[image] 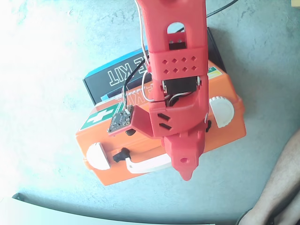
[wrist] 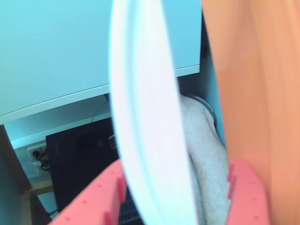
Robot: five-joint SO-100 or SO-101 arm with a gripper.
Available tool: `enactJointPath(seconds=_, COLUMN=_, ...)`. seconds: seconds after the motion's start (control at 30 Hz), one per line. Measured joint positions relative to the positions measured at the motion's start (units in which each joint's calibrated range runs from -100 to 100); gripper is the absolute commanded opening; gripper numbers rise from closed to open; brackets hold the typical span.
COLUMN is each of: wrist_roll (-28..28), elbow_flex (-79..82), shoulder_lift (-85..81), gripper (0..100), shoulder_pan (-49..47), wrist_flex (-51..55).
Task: Grab the white handle of the orange box
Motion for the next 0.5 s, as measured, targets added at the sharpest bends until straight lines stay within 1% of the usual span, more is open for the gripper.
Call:
enactJointPath(seconds=0.07, wrist_roll=0.2, elbow_flex=-1.4, shoulder_lift=2.2, gripper=3, shoulder_pan=0.7, wrist_flex=-5.4)
enactJointPath(seconds=0.1, wrist_roll=0.5, elbow_flex=-1.5, shoulder_lift=2.9, gripper=1, shoulder_pan=1.2, wrist_flex=-8.7)
enactJointPath(seconds=0.17, wrist_roll=0.6, elbow_flex=-0.9, shoulder_lift=4.9, gripper=2, shoulder_pan=1.6, wrist_flex=-15.5)
enactJointPath(seconds=0.33, wrist_roll=0.5, elbow_flex=5.7, shoulder_lift=3.6, gripper=2, shoulder_pan=1.4, wrist_flex=-17.4)
enactJointPath(seconds=0.5, wrist_roll=1.0, elbow_flex=19.9, shoulder_lift=-6.7, gripper=2, shoulder_pan=-0.5, wrist_flex=-16.4)
